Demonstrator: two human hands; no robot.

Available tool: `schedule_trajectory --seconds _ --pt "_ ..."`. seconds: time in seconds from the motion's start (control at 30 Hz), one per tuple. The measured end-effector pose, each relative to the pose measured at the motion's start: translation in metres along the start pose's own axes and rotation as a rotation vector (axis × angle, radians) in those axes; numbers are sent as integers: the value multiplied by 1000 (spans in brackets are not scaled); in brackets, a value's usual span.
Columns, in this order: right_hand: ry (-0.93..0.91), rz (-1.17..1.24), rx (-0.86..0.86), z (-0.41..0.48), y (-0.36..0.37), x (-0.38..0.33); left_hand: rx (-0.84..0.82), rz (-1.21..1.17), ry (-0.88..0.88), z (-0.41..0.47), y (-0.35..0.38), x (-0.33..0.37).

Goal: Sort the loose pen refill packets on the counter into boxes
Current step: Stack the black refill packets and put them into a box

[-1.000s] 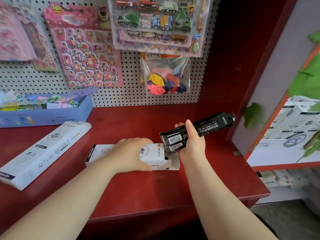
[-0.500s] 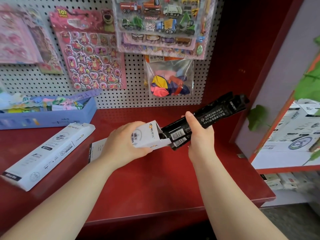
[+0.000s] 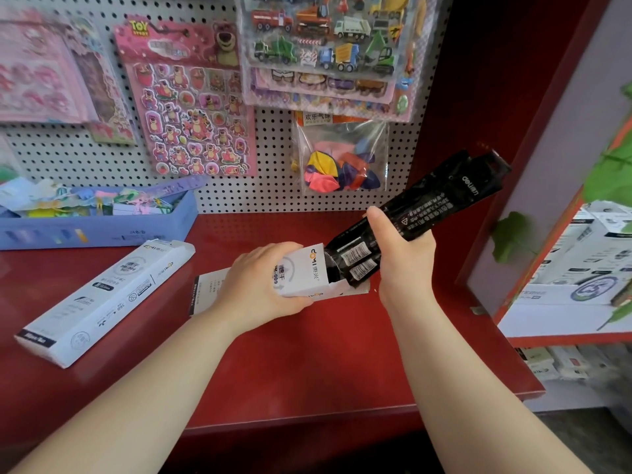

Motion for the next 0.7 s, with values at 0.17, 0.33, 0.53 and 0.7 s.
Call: schedule_trajectory --seconds 0.17,0.33,0.53,0.7 --pt "21 59 -24 -5 0 0 63 -25 14 0 -1 0" --pt "117 62 -85 -11 -7 6 100 -107 -3 2 -5 -6" --pt "144 91 -62 -11 -10 3 147 -137 -5 0 -5 -9" --pt "165 211 16 -9 -9 3 181 -151 10 2 -3 -7"
Point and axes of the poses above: each hand's wrist, its own z-axis towards the middle knuckle, its own y-axis out of the palm, x = y × z, the point moved 3 cm from there along z, towards the middle knuckle, and after that the axes turned 5 degrees about -z, right-handed, at the moved point
